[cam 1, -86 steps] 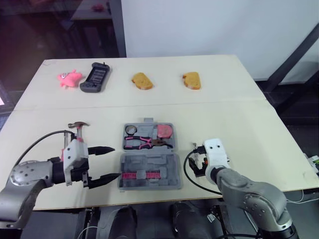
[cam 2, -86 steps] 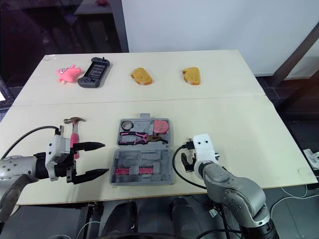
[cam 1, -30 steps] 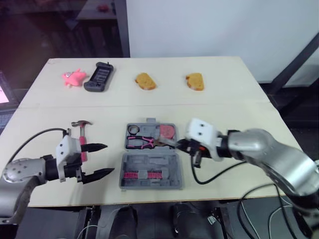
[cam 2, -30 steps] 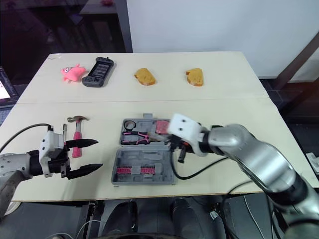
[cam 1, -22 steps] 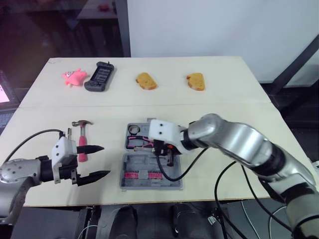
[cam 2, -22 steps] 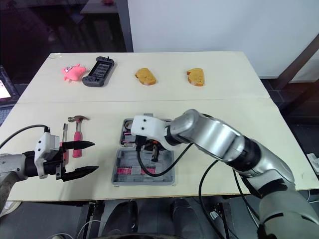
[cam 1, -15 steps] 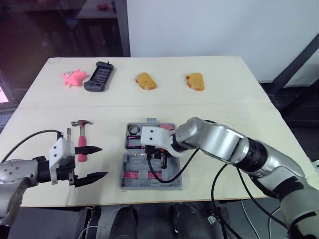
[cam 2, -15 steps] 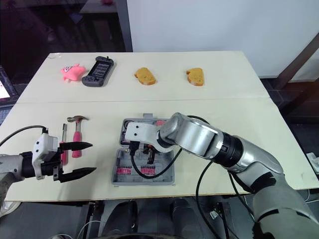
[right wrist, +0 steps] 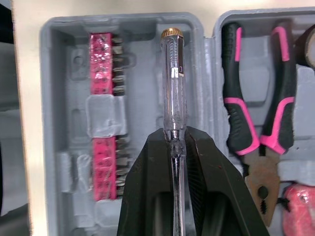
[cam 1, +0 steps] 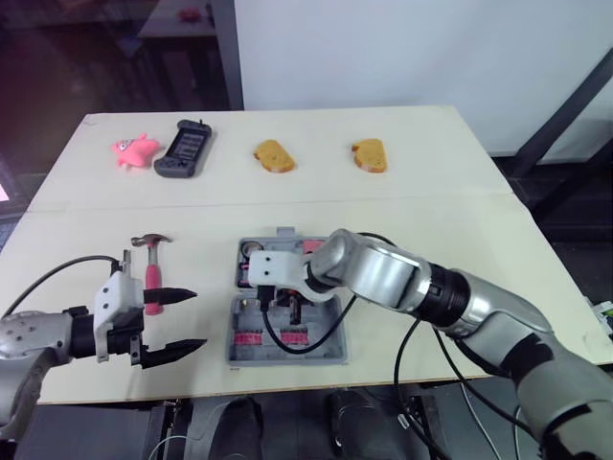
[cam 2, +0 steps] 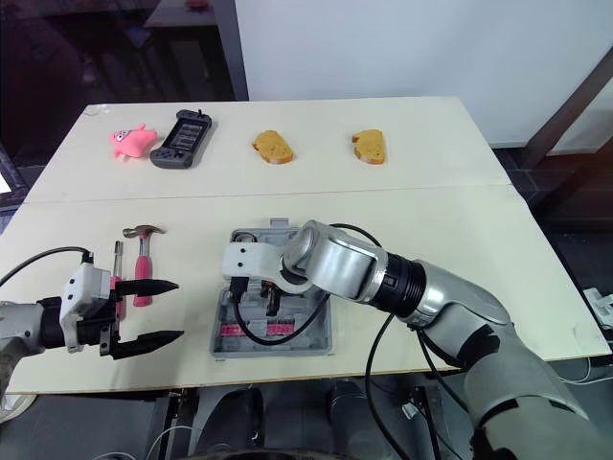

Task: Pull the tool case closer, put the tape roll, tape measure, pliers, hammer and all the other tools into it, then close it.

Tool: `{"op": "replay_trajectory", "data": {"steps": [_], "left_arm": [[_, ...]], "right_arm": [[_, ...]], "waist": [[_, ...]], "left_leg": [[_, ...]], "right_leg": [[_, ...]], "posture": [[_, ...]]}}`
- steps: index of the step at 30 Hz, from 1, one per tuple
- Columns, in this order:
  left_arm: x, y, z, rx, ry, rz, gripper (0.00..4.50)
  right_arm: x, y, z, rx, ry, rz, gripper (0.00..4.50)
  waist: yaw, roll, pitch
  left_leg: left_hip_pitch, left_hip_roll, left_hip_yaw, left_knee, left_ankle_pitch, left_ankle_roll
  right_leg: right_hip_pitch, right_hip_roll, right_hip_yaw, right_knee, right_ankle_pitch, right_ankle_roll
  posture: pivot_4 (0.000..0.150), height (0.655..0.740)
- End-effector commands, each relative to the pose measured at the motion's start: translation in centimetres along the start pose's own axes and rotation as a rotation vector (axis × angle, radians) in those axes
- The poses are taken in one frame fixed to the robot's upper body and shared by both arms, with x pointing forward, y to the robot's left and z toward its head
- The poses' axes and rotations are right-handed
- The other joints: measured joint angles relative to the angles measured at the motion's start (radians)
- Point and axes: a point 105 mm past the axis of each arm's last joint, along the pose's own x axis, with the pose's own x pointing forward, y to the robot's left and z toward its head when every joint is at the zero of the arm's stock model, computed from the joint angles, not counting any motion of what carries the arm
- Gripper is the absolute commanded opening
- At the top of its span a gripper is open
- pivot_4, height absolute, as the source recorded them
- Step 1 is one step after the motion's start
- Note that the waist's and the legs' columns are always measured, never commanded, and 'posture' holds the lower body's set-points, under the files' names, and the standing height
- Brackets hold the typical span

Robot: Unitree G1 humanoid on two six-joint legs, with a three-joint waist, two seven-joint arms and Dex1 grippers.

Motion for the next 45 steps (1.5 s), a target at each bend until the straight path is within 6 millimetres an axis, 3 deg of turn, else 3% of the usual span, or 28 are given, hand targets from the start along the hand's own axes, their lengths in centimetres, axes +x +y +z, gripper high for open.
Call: {"op": "replay_trajectory", "data": {"steps": [1, 18, 33, 37, 42, 45], "left_arm": [[-0.1, -0.3, 0.7, 0.049, -0.022, -0.007, 4.5], [0.0, -0.5, 0.9, 0.056, -0.024, 0.005, 4.5], [-0.1, -0.4, 1.1, 0.054, -0.019, 0.018, 4.5], [-0.1, -0.4, 1.2, 0.053, -0.018, 0.019, 4.5], [0.0, -0.3, 1.2, 0.051, -0.019, 0.019, 4.5], [0.0, -0.3, 1.2, 0.049, -0.019, 0.018, 4.5]], "right_arm": [[-0.2, -0.3, 1.2, -0.051, -0.02, -0.013, 0.04], [2.4, -0.4, 2.2, -0.082, -0.017, 0.005, 0.04], [3.3, -0.2, 1.3, -0.061, -0.007, 0.02, 0.04], [3.3, -0.3, 1.4, -0.059, -0.012, 0.015, 1.78], [2.9, -0.7, 1.5, -0.049, -0.027, 0.004, 4.33], [2.5, -0.8, 1.7, -0.041, -0.045, 0.003, 4.47]], "waist": [[-0.001, 0.0, 0.0], [-0.001, 0.0, 0.0], [-0.001, 0.0, 0.0], [-0.001, 0.0, 0.0], [-0.001, 0.0, 0.0], [-0.001, 0.0, 0.0]], "left_leg": [[0.0, 0.0, 0.0, 0.0, 0.0, 0.0], [0.0, 0.0, 0.0, 0.0, 0.0, 0.0], [0.0, 0.0, 0.0, 0.0, 0.0, 0.0], [0.0, 0.0, 0.0, 0.0, 0.0, 0.0], [0.0, 0.0, 0.0, 0.0, 0.0, 0.0], [0.0, 0.0, 0.0, 0.0, 0.0, 0.0]], "right_leg": [[0.0, 0.0, 0.0, 0.0, 0.0, 0.0], [-0.001, 0.0, 0.0, 0.0, 0.0, 0.0], [0.0, 0.0, 0.0, 0.0, 0.0, 0.0], [0.0, 0.0, 0.0, 0.0, 0.0, 0.0], [-0.001, 0.0, 0.0, 0.0, 0.0, 0.0], [-0.001, 0.0, 0.0, 0.0, 0.0, 0.0]], "posture": [[0.15, 0.74], [0.15, 0.74], [0.15, 0.74], [0.15, 0.74], [0.15, 0.74], [0.15, 0.74]]}}
